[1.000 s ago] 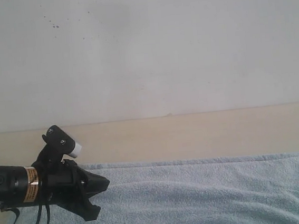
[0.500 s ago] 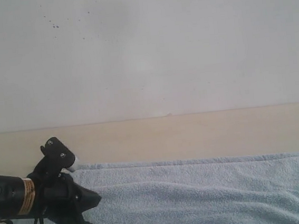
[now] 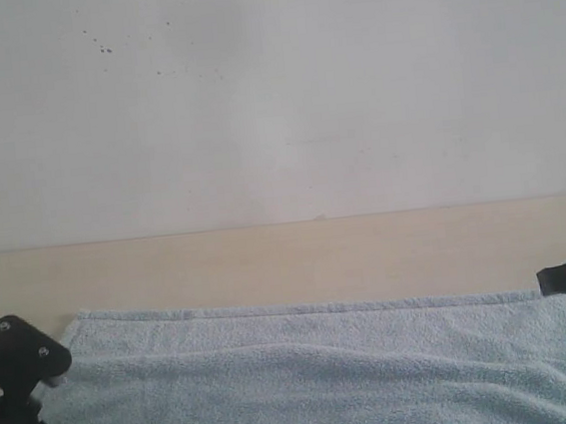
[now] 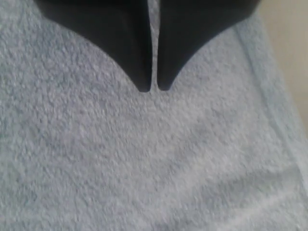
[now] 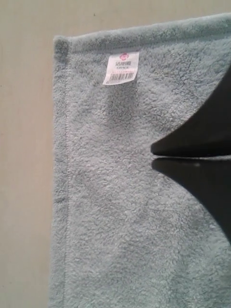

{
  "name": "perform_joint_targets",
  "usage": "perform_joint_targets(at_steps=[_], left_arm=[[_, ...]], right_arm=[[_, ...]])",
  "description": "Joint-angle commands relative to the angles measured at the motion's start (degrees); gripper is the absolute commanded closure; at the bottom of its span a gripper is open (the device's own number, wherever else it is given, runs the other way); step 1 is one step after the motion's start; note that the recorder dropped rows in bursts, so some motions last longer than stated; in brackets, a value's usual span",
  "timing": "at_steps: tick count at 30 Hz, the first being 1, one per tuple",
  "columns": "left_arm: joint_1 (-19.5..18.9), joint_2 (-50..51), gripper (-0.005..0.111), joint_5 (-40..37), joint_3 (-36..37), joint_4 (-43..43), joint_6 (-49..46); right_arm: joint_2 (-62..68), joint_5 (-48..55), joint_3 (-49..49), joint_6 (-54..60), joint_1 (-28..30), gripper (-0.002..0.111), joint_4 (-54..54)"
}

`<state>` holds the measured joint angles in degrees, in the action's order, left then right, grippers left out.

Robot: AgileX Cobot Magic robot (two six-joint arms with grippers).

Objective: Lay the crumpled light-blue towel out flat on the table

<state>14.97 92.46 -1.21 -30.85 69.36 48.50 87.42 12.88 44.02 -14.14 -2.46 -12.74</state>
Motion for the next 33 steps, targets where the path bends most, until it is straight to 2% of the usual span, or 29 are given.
perform_joint_targets(at_steps=[1,5,10,24,30,33], left_arm=[[0.0,-1.5,0.103,-0.6,3.8,-0.1,0.7],[0.0,-2.8,0.103,-3.2,5.3,-1.5,0.7],[0.0,-2.8,0.103,-11.9,6.6,-2.9,0.7],[0.0,-2.8,0.103,-14.4,8.3,-12.3,0.7],[0.0,-2.8,0.103,-23.4,8.3,-17.3,0.7],[0.0,-2.8,0.103,-25.0,8.3,-19.6,0.7]], right_arm=[[0.1,-1.7,0.1,-1.4,0.2,0.108,1.0],[0.1,-2.5,0.1,-1.8,0.2,0.108,2.3],[0.1,-3.4,0.1,-2.0,0.2,0.108,5.6],[0.1,-3.5,0.1,-1.9,0.2,0.108,7.8],[0.1,-3.5,0.1,-1.9,0.2,0.108,7.9],[0.1,-3.3,0.1,-2.0,0.2,0.108,8.1]])
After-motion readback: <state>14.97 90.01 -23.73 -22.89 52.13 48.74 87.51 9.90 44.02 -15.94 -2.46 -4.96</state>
